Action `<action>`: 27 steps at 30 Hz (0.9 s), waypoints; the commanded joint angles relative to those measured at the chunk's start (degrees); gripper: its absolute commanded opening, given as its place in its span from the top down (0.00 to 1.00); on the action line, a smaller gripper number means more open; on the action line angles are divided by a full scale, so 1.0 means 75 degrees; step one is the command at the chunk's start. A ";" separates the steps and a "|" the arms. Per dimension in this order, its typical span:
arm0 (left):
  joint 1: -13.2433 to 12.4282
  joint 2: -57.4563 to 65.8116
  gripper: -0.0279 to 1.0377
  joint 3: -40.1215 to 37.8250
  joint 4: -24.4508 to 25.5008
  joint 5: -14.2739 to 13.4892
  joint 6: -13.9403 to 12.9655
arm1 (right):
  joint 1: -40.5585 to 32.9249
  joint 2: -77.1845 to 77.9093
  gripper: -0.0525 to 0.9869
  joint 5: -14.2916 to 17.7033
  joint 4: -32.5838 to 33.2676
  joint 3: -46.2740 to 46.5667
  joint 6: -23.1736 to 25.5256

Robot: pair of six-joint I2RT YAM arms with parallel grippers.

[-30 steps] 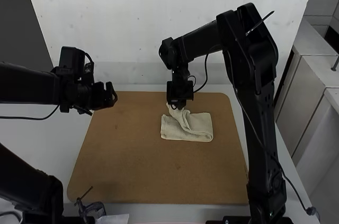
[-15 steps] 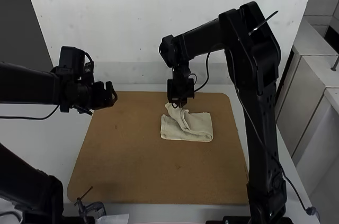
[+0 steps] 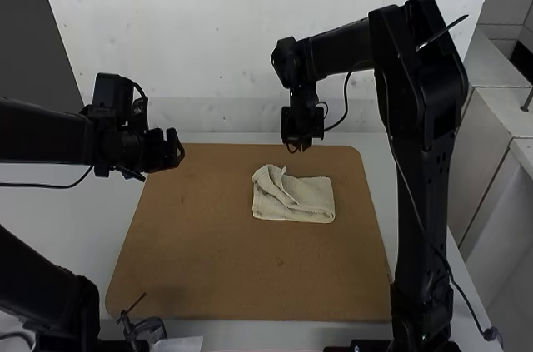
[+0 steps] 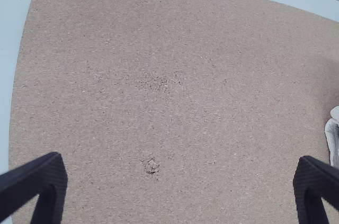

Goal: Fold the towel.

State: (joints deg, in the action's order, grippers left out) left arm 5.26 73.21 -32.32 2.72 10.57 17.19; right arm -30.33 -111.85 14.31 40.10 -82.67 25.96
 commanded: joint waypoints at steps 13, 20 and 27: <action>-0.0138 -0.0234 0.08 0.0231 -0.0070 0.0091 -0.0241 | -0.0878 -0.1188 0.93 0.0120 -0.0225 -0.0239 -0.0004; -0.0162 -0.0187 0.08 0.0231 -0.0187 0.0103 -0.0265 | -0.1488 -0.1340 0.93 0.0108 -0.0354 -0.0274 0.0020; -0.0162 -0.0187 0.08 0.0254 -0.0187 0.0126 -0.0276 | -0.2085 -0.1457 0.93 0.0073 -0.0307 -0.0297 0.0078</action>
State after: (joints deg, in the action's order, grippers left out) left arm 4.51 73.06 -30.50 1.78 10.63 15.90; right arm -44.03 -121.82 14.63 37.65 -83.72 25.96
